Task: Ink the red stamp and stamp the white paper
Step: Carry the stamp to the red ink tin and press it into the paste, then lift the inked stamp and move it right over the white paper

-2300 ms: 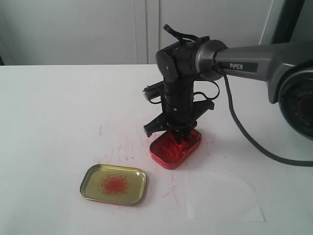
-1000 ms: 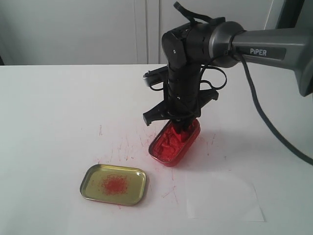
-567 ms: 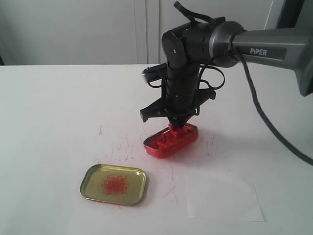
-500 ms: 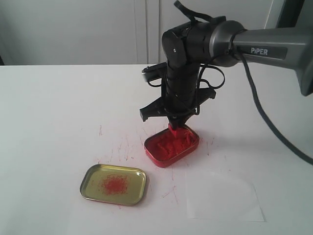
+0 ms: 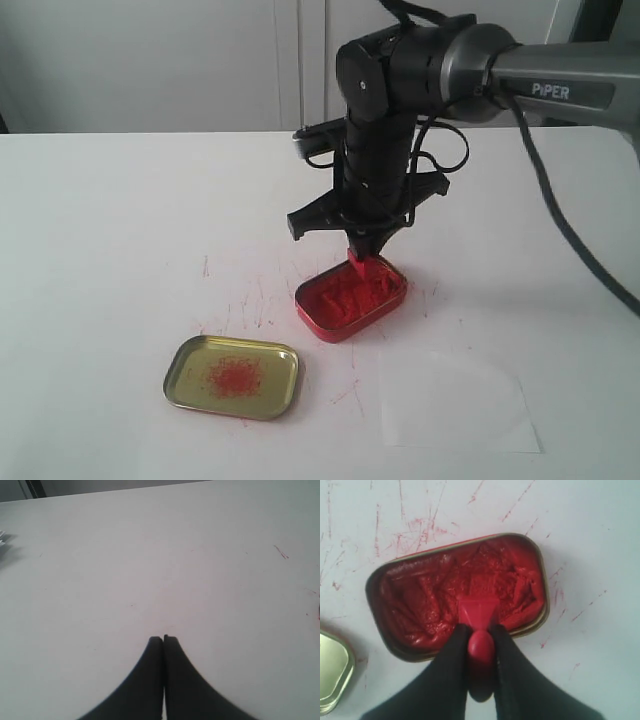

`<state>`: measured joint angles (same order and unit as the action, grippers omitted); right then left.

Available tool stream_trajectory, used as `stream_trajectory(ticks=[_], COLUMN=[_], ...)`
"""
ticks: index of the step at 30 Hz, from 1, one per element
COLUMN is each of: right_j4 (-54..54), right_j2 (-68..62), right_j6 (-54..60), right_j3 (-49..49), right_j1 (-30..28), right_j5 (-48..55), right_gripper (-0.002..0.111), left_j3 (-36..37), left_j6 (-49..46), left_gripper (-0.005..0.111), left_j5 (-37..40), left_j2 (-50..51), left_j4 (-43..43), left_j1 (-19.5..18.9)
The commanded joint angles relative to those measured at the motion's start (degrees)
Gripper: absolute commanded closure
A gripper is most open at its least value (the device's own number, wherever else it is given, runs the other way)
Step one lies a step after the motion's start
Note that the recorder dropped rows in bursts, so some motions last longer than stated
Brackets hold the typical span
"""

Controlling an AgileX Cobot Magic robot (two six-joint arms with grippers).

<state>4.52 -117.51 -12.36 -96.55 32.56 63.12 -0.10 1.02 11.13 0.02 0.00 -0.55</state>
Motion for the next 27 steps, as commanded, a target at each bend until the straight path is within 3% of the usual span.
stream_trajectory(ticks=[1,5,15,27], right_j4=[-0.2,-0.2,-0.1,-0.1], right_j2=[3.6,8.7,29.8,36.0], right_j6=[-0.5,-0.5,-3.4,-10.5], right_j3=[0.1,6.1,32.9,47.5], right_j1=[-0.5,-0.5,-0.5,-0.5], right_j5=[3.6,3.0,-8.3,-16.5], right_gripper=[0.108,0.108,0.108,0.108], left_j3=[0.1,0.1,0.1,0.1], left_j6=[0.2,0.2,0.2,0.2], left_gripper=[0.107,0.107,0.107,0.107], left_j5=[0.0,0.0,0.0,0.0], left_j2=[0.0,0.0,0.0,0.0], left_j4=[-0.3,-0.3,-0.3,-0.3], left_j1=[0.1,0.1,0.1,0.1])
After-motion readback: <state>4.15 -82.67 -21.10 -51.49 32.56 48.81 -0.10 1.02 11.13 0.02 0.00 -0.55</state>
